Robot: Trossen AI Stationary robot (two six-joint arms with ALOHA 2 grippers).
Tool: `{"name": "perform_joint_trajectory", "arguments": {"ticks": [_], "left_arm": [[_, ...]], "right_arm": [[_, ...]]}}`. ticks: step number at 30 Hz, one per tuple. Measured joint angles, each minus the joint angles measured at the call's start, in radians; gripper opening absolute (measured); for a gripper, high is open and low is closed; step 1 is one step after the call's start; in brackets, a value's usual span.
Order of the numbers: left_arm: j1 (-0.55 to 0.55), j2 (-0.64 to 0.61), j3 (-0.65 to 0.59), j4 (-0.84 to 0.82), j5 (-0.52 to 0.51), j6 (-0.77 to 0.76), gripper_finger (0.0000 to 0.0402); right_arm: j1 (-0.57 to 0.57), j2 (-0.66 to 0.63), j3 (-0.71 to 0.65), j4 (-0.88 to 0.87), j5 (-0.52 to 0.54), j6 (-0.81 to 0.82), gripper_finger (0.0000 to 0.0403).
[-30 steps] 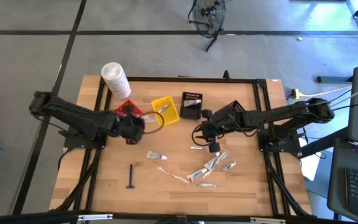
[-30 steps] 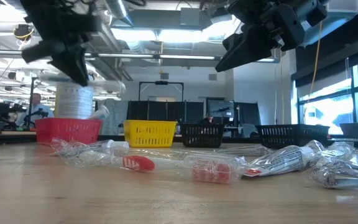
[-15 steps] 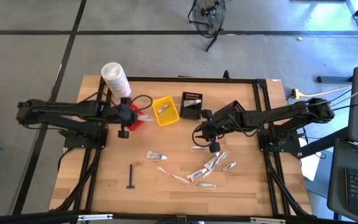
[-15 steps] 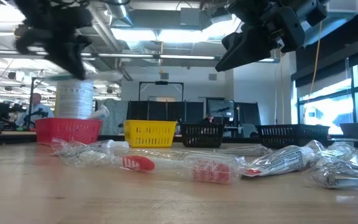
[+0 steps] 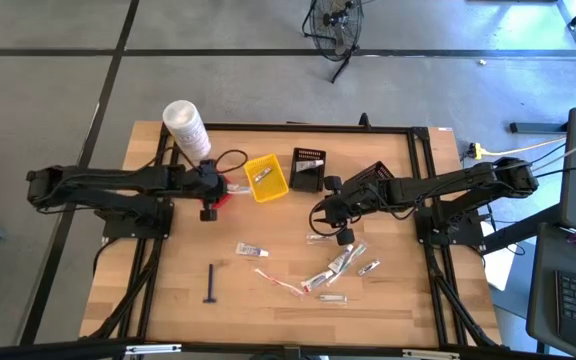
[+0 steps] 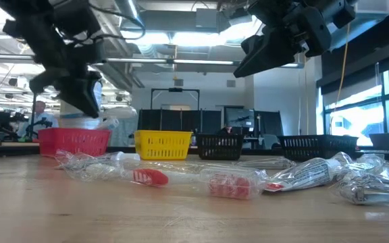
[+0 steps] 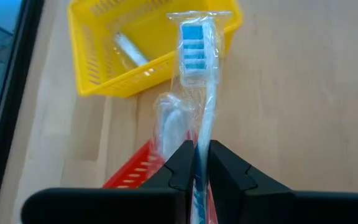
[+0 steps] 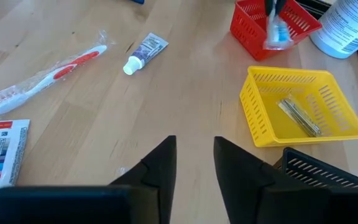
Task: Pick & Place Travel size toiletries
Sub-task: Put the blue toothbrush into the red bin
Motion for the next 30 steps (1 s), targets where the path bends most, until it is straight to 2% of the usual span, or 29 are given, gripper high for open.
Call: {"name": "perform_joint_trajectory", "arguments": {"ticks": [6, 12, 17, 24, 30], "left_arm": [[0.067, -0.03, -0.077, 0.07, 0.085, -0.04, 0.0029], [0.102, -0.032, -0.125, 0.08, 0.065, -0.146, 0.0031], [0.105, -0.031, -0.135, 0.079, -0.034, -0.285, 0.0049], [0.104, -0.031, -0.134, 0.108, -0.052, -0.182, 0.0063], [0.104, -0.035, -0.134, 0.106, -0.052, -0.219, 0.005]], "right_arm": [[0.0, 0.0, 0.0, 0.0, 0.0, 0.0, 0.0116], [0.0, 0.0, 0.0, 0.0, 0.0, 0.005, 0.0105], [0.0, 0.0, 0.0, 0.0, 0.0, 0.008, 0.0095], [0.0, 0.0, 0.0, 0.0, 0.0, 0.009, 0.0088], [0.0, 0.0, 0.0, -0.001, -0.001, 0.043, 0.0095]]}}
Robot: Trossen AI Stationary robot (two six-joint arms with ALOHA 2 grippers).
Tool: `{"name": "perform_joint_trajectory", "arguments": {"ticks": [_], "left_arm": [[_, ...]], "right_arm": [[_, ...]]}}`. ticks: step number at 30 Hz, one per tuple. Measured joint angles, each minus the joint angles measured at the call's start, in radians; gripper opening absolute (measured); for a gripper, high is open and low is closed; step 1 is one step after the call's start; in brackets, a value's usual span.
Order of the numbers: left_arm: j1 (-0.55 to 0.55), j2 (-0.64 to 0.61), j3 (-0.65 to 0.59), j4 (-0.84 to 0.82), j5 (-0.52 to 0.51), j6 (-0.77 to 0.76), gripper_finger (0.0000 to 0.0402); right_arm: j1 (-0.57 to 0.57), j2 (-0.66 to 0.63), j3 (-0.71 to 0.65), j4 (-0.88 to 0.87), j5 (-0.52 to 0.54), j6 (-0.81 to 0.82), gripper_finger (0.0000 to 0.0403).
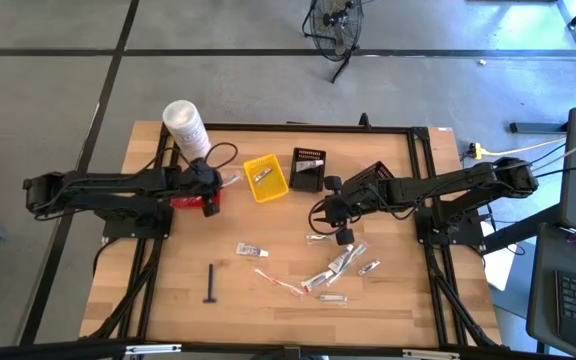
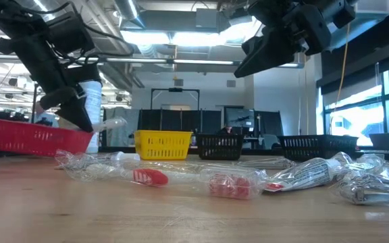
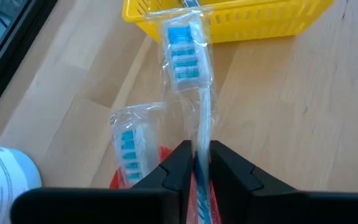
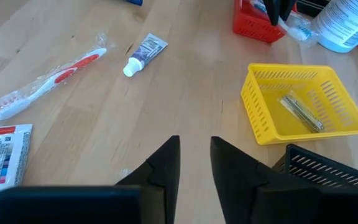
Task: Pick & Place Travel size toiletries
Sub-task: Put the blue toothbrush into the red bin
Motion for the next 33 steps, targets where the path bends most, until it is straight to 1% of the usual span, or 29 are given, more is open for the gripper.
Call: {"name": "perform_joint_trajectory", "arguments": {"ticks": [6, 8, 12, 14, 18, 24, 33], "left_arm": [[-0.023, -0.052, 0.0, -0.02, -0.021, -0.045, 0.0039], [-0.037, -0.077, 0.001, -0.022, -0.045, -0.061, 0.004], [-0.058, -0.121, 0.001, -0.036, -0.129, -0.125, 0.005], [-0.064, -0.134, 0.002, -0.055, -0.135, -0.141, 0.0057], [-0.08, -0.14, 0.001, -0.13, -0.141, -0.179, 0.007], [-0.096, -0.141, 0.002, -0.115, -0.194, -0.214, 0.0083], [-0.14, -0.143, 0.002, -0.089, -0.2, -0.215, 0.0084]], "right_arm": [[0.0, 0.0, 0.0, -0.001, -0.003, 0.038, 0.0104], [0.0, 0.0, 0.0, -0.004, -0.003, 0.044, 0.0106], [0.0, 0.0, 0.0, -0.009, -0.003, 0.044, 0.0109], [0.0, 0.0, 0.0, -0.01, -0.003, 0.045, 0.0109], [0.0, 0.0, 0.0, -0.01, -0.003, 0.044, 0.0102], [0.0, 0.0, 0.0, -0.01, -0.002, 0.036, 0.009], [0.0, 0.0, 0.0, -0.009, 0.001, 0.001, 0.0082]]}}
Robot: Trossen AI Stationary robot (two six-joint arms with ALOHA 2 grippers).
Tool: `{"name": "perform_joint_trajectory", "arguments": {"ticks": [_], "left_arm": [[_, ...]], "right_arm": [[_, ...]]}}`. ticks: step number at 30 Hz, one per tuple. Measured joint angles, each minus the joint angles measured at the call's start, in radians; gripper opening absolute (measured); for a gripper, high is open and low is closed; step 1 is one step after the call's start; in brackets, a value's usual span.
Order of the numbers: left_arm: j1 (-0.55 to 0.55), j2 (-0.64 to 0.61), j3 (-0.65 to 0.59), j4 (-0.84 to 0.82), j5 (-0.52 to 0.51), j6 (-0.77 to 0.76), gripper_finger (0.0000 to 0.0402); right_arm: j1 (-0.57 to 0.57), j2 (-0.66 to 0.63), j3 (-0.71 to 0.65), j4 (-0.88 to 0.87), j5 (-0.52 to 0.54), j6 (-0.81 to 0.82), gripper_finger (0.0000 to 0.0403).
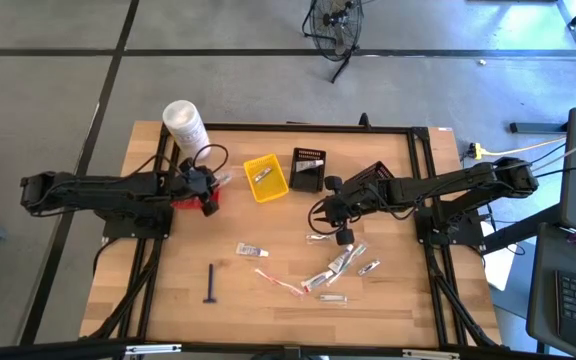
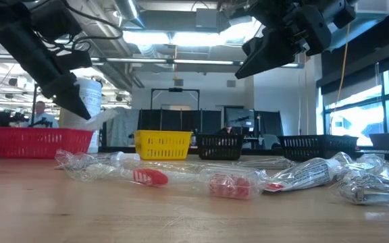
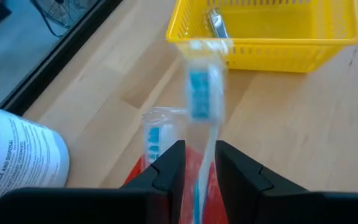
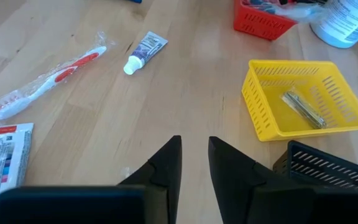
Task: Pick & Place Travel size toiletries
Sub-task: Put the blue toothbrush into the red bin
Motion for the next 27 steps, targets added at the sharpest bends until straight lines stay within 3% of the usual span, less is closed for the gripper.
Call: {"name": "perform_joint_trajectory", "arguments": {"ticks": [7, 17, 27], "left_arm": [[-0.042, -0.002, 0.0, 0.055, -0.113, 0.007, 0.0084], [-0.066, 0.026, 0.0, 0.464, -0.118, 0.241, 0.0084], [-0.004, 0.24, 0.0, 0.469, -0.059, 0.234, 0.0084]], "right_arm": [[0.0, 0.0, 0.0, 0.001, 0.0, -0.022, 0.0092], [0.0, 0.0, 0.0, 0.018, 0.0, -0.047, 0.011], [0.0, 0.0, 0.0, 0.034, 0.0, -0.051, 0.012]]}}
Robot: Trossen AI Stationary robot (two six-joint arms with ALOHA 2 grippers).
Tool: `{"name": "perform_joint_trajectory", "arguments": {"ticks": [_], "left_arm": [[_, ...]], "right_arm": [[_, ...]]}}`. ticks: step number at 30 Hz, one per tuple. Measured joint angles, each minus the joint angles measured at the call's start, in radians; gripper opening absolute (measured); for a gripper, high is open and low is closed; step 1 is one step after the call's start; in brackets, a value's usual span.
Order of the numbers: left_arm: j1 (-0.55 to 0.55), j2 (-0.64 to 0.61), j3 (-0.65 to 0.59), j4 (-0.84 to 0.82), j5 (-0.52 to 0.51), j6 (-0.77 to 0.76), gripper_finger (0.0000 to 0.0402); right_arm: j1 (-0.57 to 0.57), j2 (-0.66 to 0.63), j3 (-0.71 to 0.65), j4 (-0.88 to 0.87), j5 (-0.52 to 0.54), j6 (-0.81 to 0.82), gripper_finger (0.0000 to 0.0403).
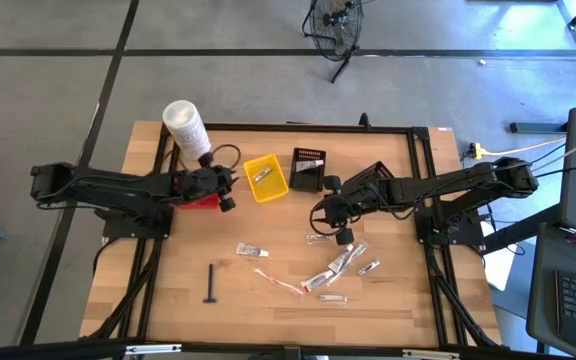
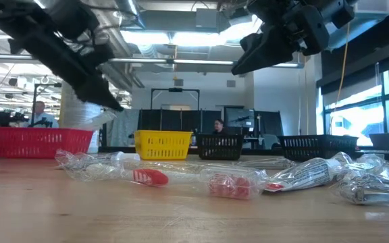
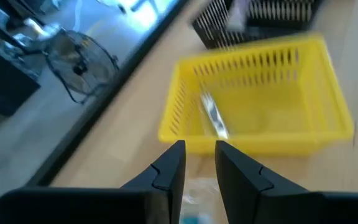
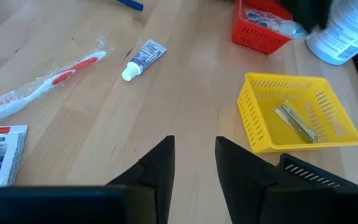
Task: Pick & Place Travel size toiletries
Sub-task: Put the blue toothbrush into the red bin
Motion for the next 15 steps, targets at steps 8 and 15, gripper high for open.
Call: {"name": "perform_joint_trajectory", "arguments": {"ticks": [8, 15], "left_arm": [[0.0, 0.038, 0.0, -0.087, -0.01, -0.051, 0.0084], [0.0, -0.06, 0.0, -0.24, -0.021, -0.165, 0.0084]], "right_arm": [[0.0, 0.0, 0.0, 0.003, 0.0, -0.015, 0.0113], [0.0, 0.0, 0.0, 0.002, 0.0, 0.026, 0.01]]}}
